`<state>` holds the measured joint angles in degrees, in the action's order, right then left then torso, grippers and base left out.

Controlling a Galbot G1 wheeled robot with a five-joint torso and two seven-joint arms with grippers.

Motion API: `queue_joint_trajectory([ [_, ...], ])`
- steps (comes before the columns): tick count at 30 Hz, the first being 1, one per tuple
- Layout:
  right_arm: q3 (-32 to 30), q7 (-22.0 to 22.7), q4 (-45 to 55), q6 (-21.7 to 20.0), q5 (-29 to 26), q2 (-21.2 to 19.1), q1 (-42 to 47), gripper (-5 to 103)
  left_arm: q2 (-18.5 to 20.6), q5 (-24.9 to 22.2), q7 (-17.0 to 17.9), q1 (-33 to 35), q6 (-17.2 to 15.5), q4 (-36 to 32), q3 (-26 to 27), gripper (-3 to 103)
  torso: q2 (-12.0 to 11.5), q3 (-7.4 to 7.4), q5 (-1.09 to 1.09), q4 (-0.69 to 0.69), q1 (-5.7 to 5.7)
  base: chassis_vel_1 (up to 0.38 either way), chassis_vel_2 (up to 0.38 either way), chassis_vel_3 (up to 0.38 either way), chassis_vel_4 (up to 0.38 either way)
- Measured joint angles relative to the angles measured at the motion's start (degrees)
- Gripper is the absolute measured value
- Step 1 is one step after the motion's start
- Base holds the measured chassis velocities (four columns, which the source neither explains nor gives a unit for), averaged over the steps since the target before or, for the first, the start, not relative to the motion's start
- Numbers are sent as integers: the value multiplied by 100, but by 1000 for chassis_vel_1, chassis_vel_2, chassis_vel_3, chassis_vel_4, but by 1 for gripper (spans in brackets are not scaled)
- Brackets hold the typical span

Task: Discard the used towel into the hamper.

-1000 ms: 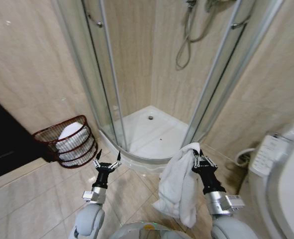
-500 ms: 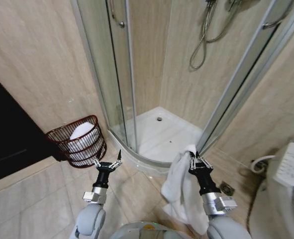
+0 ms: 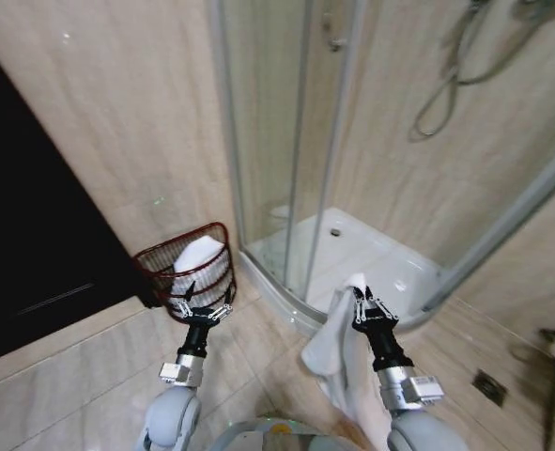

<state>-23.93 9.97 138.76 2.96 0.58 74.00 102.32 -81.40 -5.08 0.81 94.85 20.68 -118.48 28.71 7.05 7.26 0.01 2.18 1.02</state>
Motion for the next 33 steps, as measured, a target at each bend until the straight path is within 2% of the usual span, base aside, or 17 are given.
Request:
queue_joint_trajectory([
  [14,58,-54,-74,89,52,16,-38,5,-27,48,1,-5,70,88,-28,100,0,-1,-1,-1,-2,83,70,118,132],
  [16,50,-31,-109,118,101,21,-60,5,-23,50,38,-35,158,133,-23,100,0,-1,-1,-1,-2,143,171,109,88],
  [21,19,121,-134,-23,138,23,-104,5,-15,61,67,-64,342,212,-28,100,0,-1,-1,-1,-1,90,114,94,78],
  [33,52,108,-224,-89,245,61,-116,5,11,56,67,-44,343,193,-25,100,1,-1,0,-2,-1,7,7,1,3],
])
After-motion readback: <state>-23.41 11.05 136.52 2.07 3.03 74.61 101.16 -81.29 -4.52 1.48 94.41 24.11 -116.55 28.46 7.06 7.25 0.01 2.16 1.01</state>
